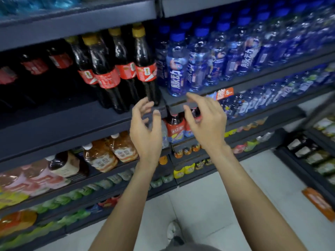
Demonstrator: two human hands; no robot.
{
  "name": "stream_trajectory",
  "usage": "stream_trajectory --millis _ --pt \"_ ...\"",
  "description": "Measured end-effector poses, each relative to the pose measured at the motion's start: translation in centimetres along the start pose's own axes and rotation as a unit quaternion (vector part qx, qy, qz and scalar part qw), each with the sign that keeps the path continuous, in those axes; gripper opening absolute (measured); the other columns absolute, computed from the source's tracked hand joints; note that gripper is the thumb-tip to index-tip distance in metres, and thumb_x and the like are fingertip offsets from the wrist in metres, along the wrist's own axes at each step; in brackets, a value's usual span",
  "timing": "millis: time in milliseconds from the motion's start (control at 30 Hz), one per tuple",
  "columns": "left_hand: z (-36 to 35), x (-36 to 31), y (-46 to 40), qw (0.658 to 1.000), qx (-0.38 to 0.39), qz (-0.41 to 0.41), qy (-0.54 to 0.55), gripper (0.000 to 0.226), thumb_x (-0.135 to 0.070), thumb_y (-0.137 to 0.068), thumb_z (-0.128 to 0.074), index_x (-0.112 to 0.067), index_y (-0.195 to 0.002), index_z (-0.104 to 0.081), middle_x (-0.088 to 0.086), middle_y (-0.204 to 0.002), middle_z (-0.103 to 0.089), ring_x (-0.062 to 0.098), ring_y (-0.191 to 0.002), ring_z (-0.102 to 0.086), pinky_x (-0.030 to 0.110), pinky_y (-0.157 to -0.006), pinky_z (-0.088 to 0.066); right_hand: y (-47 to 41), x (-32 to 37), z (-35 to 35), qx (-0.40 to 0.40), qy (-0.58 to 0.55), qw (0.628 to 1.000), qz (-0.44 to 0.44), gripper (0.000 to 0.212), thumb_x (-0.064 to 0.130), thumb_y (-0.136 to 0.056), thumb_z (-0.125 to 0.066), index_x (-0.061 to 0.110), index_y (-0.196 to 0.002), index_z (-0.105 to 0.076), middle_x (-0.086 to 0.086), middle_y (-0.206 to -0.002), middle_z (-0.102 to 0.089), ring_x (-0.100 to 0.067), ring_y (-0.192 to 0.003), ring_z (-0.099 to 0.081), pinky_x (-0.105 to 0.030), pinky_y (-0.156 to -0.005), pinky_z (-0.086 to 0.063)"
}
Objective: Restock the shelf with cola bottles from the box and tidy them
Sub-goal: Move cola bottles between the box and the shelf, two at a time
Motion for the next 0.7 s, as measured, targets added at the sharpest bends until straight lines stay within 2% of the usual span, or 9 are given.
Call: stream_trajectory --millis 67,133,200,300,367,433,500,600,700 --pt "-2.3 -1.6 4.1 0.997 0.022 -0.061 0.044 0.02 -0.018 -0.097 -0.049 -0.015 -0.116 -0.055 -0.006 -0.101 -0.066 0.01 -0.097 -0.062 0.033 -0.087 -0.051 2.7 -1.9 5.0 -0.047 0.014 0.999 0.006 0.018 0.017 -0.091 -0.063 0.005 -0.103 -0.069 -0.004 -0.088 -0.072 -0.018 -0.079 -0.066 -0.029 -0.071 -0.051" --pt "-5.2 -2.5 8.8 0.99 0.076 -0.1 0.064 0.021 -0.021 -0.097 -0.046 -0.008 -0.107 -0.059 -0.004 -0.093 -0.067 0.013 -0.089 -0.064 0.033 -0.082 -0.051 6.5 -4.5 10.3 -0.063 0.035 0.997 -0.014 0.014 0.014 -0.089 -0.064 0.004 -0.097 -0.071 -0.004 -0.084 -0.072 -0.016 -0.074 -0.064 -0.027 -0.069 -0.049" --pt "-8.5 -2.5 13.9 0.982 0.154 -0.093 0.061 0.025 -0.024 -0.097 -0.046 -0.007 -0.102 -0.063 -0.006 -0.092 -0.068 0.014 -0.088 -0.065 0.037 -0.078 -0.052 11.2 -7.3 15.5 -0.046 0.056 0.996 -0.06 0.013 0.014 -0.089 -0.063 0.005 -0.094 -0.071 -0.003 -0.083 -0.071 -0.016 -0.071 -0.062 -0.025 -0.068 -0.048" --pt "-13.9 -2.4 22.4 0.951 0.304 -0.035 0.036 0.019 -0.031 -0.094 -0.049 -0.022 -0.103 -0.064 -0.006 -0.092 -0.069 0.011 -0.089 -0.066 0.035 -0.079 -0.054 19.4 -11.7 23.2 0.017 0.065 0.979 -0.191 0.014 0.019 -0.09 -0.061 0.008 -0.095 -0.069 -0.001 -0.089 -0.07 -0.014 -0.081 -0.063 -0.03 -0.071 -0.051" --pt "-17.6 -2.5 28.3 0.912 0.41 0.018 0.023 0.016 -0.033 -0.091 -0.053 -0.03 -0.103 -0.063 -0.016 -0.092 -0.068 0.004 -0.089 -0.065 0.025 -0.081 -0.052 25.0 -14.2 28.4 0.053 0.065 0.949 -0.303 0.017 0.019 -0.087 -0.064 0.012 -0.102 -0.067 0.003 -0.096 -0.069 -0.01 -0.088 -0.063 -0.032 -0.075 -0.053" --pt "-21.1 -2.3 33.9 0.862 0.503 0.059 -0.006 0.017 -0.022 -0.09 -0.059 -0.031 -0.104 -0.062 -0.024 -0.089 -0.067 -0.001 -0.088 -0.062 0.021 -0.082 -0.048 30.1 -16.3 33.1 0.081 0.067 0.904 -0.415 0.026 0.02 -0.086 -0.066 0.017 -0.111 -0.064 0.005 -0.104 -0.067 -0.009 -0.093 -0.061 -0.035 -0.079 -0.053" --pt "-24.5 -2.4 39.1 0.8 0.59 0.104 -0.043 0.021 -0.011 -0.089 -0.061 -0.026 -0.104 -0.064 -0.021 -0.09 -0.067 0.001 -0.089 -0.062 0.024 -0.087 -0.048 34.7 -18.1 37.6 0.096 0.072 0.848 -0.517 0.037 0.021 -0.085 -0.067 0.018 -0.121 -0.059 0.003 -0.113 -0.064 -0.011 -0.097 -0.06 -0.032 -0.085 -0.051" --pt "-29.1 -2.7 46.0 0.708 0.685 0.15 -0.084 0.02 -0.01 -0.089 -0.061 -0.024 -0.103 -0.063 -0.004 -0.096 -0.068 0.015 -0.097 -0.063 0.023 -0.09 -0.046 40.8 -20.2 43.9 0.081 0.078 0.756 -0.645 0.046 0.025 -0.085 -0.068 0.016 -0.128 -0.053 0.0 -0.12 -0.062 -0.013 -0.1 -0.059 -0.025 -0.087 -0.045" --pt "-34.0 -2.9 52.0 0.623 0.758 0.136 -0.141 0.017 -0.016 -0.089 -0.061 -0.029 -0.101 -0.062 0.0 -0.104 -0.069 0.017 -0.101 -0.064 0.029 -0.092 -0.048 46.2 -22.4 49.9 0.039 0.09 0.68 -0.727 0.046 0.031 -0.085 -0.068 0.017 -0.126 -0.054 -0.002 -0.116 -0.064 -0.017 -0.1 -0.06 -0.032 -0.087 -0.048"
Point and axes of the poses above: each hand's wrist, its own y-axis away from the middle knuckle, its own z-axis out of the back of the hand, x = y × z, the point moved 3 cm from there along -y, towards the middle knuckle
